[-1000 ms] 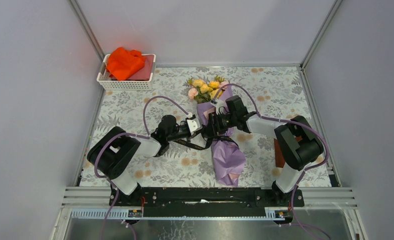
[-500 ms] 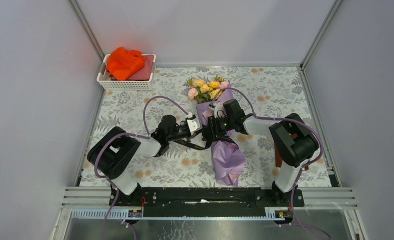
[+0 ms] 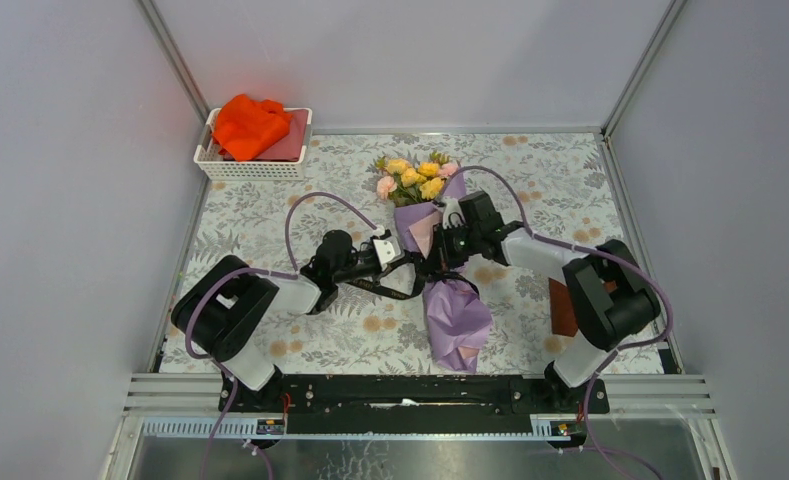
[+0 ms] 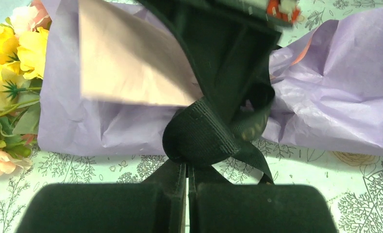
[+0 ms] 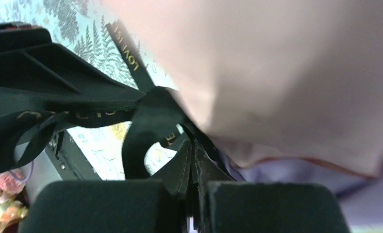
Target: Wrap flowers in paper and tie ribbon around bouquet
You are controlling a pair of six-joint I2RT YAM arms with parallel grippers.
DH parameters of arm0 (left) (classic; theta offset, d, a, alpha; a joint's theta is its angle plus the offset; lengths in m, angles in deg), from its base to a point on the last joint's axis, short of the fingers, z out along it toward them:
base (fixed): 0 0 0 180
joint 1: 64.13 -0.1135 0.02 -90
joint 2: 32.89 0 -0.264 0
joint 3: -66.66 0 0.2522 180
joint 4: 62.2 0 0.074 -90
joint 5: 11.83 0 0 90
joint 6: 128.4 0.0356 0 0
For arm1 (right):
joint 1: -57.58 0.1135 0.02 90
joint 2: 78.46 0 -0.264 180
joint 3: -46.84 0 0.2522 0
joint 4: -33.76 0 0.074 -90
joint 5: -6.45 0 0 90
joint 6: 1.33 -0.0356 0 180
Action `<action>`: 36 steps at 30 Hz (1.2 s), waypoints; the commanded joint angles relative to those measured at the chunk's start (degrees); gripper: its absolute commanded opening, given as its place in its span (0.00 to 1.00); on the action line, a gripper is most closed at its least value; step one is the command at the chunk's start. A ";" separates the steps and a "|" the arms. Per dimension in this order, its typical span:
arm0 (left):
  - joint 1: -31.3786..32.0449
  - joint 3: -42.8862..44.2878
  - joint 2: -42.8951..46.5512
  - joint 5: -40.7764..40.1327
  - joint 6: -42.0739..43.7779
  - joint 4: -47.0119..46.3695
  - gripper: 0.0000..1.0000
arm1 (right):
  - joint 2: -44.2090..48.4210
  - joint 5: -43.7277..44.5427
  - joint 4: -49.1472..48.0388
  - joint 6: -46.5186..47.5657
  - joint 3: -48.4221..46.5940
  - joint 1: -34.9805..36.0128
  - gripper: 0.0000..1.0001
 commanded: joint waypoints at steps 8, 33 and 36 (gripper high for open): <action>0.03 -0.54 2.61 0.83 10.59 6.31 0.00 | 10.16 6.41 11.08 2.35 -2.00 -5.69 0.00; -0.25 -1.38 5.28 3.73 56.87 28.00 0.00 | 14.44 9.07 0.93 -7.45 16.90 -29.57 0.00; -0.58 -0.81 4.51 1.78 62.75 34.26 0.00 | 13.41 8.42 0.76 -8.01 16.94 -31.36 0.00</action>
